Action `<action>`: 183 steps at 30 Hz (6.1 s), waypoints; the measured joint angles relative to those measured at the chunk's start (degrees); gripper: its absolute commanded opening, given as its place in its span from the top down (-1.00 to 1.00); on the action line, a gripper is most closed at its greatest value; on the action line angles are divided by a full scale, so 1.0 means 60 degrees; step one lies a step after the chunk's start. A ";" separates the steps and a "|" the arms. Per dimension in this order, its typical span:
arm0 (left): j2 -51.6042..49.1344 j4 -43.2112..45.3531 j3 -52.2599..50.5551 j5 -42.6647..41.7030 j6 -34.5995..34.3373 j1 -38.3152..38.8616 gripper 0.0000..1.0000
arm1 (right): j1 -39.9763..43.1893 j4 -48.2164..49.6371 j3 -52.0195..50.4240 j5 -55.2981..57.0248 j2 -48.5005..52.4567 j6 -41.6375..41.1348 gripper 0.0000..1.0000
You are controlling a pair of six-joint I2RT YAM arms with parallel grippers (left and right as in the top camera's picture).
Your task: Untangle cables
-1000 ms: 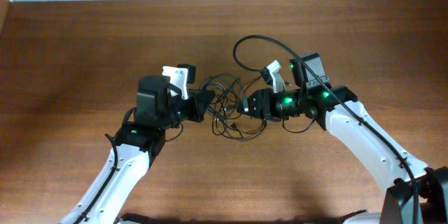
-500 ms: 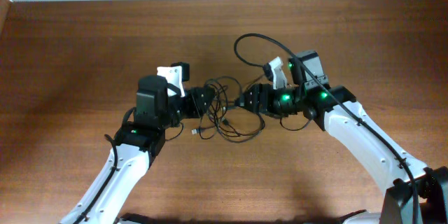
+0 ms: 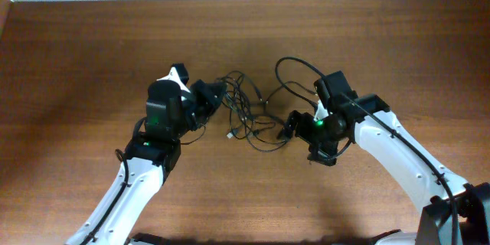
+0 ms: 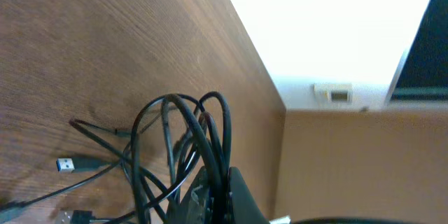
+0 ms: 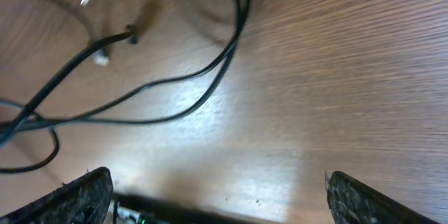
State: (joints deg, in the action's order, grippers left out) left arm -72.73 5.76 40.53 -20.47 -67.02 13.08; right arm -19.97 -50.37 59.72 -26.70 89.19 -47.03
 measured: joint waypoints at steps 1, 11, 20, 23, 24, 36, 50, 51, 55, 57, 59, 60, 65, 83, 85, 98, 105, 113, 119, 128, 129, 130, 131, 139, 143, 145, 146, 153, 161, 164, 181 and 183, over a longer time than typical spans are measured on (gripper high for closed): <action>0.0000 -0.0237 0.0018 0.0087 -0.0153 0.0000 1.00 | 0.0000 0.0029 0.0000 0.0069 0.0000 -0.0087 -0.97; 0.0000 -0.1045 0.0025 0.0259 -0.1341 0.0000 0.99 | -0.0761 0.2535 0.0000 -0.1421 -0.0018 0.0280 -0.43; 0.0000 -0.1049 0.0025 -0.0364 -0.2412 0.0000 1.00 | -0.2215 0.3687 0.0000 0.0911 0.0470 -0.1326 0.59; 0.0000 -0.1049 0.0025 -0.0922 -0.3173 0.0000 1.00 | -0.2215 0.3803 0.0000 0.1749 0.0980 -0.1723 0.80; 0.0000 -0.1038 0.0025 -0.1060 -0.3388 0.0000 1.00 | -0.2178 0.3512 0.0000 0.2102 0.1162 -0.1814 0.92; 0.0000 0.0295 0.0015 -0.1923 -0.1803 -0.0838 0.94 | 0.1206 0.0138 0.0029 0.3577 0.1341 -0.1242 0.92; -0.0004 0.0284 -0.0044 -0.2630 0.5122 -0.1195 1.00 | 0.4102 -0.0758 0.0109 0.2004 0.1341 0.0266 0.83; -0.0004 0.0251 -0.0044 -0.2463 0.4903 -0.1217 1.00 | 0.4116 -0.0739 0.0109 0.1792 0.1341 0.0470 0.74; 0.0000 0.0095 -0.0036 -0.1453 0.3759 -0.1617 1.00 | 0.4320 -0.0492 0.0087 0.1311 0.1344 0.1446 0.52; 0.0000 -0.0433 -0.0015 -0.0940 0.2878 -0.1555 0.90 | 0.4324 -0.0284 0.0080 0.0397 0.1344 0.2113 0.41; 0.0000 -0.0627 -0.0011 -0.0659 0.2583 -0.1246 0.79 | 0.4207 -0.0109 0.0069 -0.0211 0.1344 0.2452 0.23; -0.0004 -0.0776 0.0000 -0.0477 0.2477 -0.1067 0.77 | 0.4095 0.0004 0.0069 -0.0474 0.1344 0.2543 0.21; -0.0572 -0.1636 0.0040 0.0783 0.2204 0.0076 0.65 | 0.3198 0.0474 0.0069 -0.1468 0.1344 0.2860 0.21; -0.1792 -0.2433 0.0525 0.0277 0.4954 -0.0885 -0.98 | 0.2630 0.0703 0.0062 -0.1741 0.1344 0.2907 0.17; -0.0601 -0.2426 0.0590 0.0291 0.5439 -0.1195 -0.99 | 0.2630 0.0699 0.0062 -0.1741 0.1344 0.2907 0.17; -0.1785 -0.7654 0.4262 0.0900 1.1857 0.1585 0.15 | 0.2630 0.0798 0.0055 -0.1526 0.1344 0.2911 0.17; -0.4062 -0.7807 0.4317 0.1996 1.2327 0.2473 0.11 | 0.2630 0.0798 0.0055 -0.1523 0.1344 0.2914 0.07; -0.4615 -0.7723 0.4317 0.2106 1.1679 0.2473 0.43 | 0.2630 0.0798 0.0055 -0.1526 0.1344 0.2918 0.06; -0.5246 -0.7271 0.4317 0.2102 1.1187 0.2473 0.41 | 0.2630 0.0798 0.0055 -0.1526 0.1344 0.2914 0.05; -0.5293 -0.6943 0.4317 0.2102 1.1122 0.2473 0.51 | 0.2630 0.0798 0.0055 -0.1526 0.1344 0.2914 0.06; -0.5293 -0.6947 0.4317 0.2102 1.1122 0.2473 0.51 | 0.2630 0.0798 0.0055 -0.1523 0.1344 0.2911 0.05; -0.5293 -0.6943 0.4317 0.2102 1.1122 0.2473 0.50 | 0.2630 0.0798 0.0055 -0.1526 0.1344 0.2911 0.05; -0.5293 -0.6943 0.4317 0.2102 1.1122 0.2473 0.48 | 0.2630 0.0798 0.0055 -0.1526 0.1344 0.2914 0.05; -0.5960 -0.6841 0.4317 0.2167 1.1092 0.2929 0.74 | 0.2630 0.0798 0.0055 -0.1526 0.1344 0.2914 0.05; -0.6080 -0.6830 0.4317 0.2608 1.0761 0.3060 1.00 | 0.2630 0.0798 0.0055 -0.1526 0.1344 0.2914 0.04; -0.6080 -0.6805 0.4317 0.2779 1.0601 0.3060 1.00 | 0.2630 0.0798 0.0055 -0.1523 0.1344 0.2918 0.04; -0.6080 -0.6798 0.4317 0.2849 1.0582 0.3060 1.00 | 0.2630 0.0798 0.0055 -0.1523 0.1344 0.2918 0.04; -0.5850 -0.7697 0.5074 0.2994 1.0510 0.3060 1.00 | 0.2623 0.0393 0.0055 -0.1778 0.1344 0.3362 0.05; -0.3078 -0.7792 0.5625 0.2703 0.9358 0.2218 1.00 | 0.1967 0.1428 0.0036 -0.4462 0.1344 0.4466 0.05; -0.2670 -0.7865 0.5625 0.2441 0.9198 0.1778 1.00 | 0.1603 0.2626 0.0011 -0.5220 0.1344 0.3676 0.05; -0.1457 -0.7165 0.5628 0.0109 0.9122 0.1184 1.00 | -0.1304 0.4499 0.0080 0.0612 0.1362 -0.4011 0.07; -0.0612 -0.7304 0.5581 -0.0131 0.9122 0.0415 1.00 | -0.1049 0.3912 0.0197 0.0805 0.1351 -0.4007 0.09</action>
State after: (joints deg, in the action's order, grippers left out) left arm -76.40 -38.06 74.02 -21.26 -12.29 15.57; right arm -26.26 -26.89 60.90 -21.87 97.30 -71.07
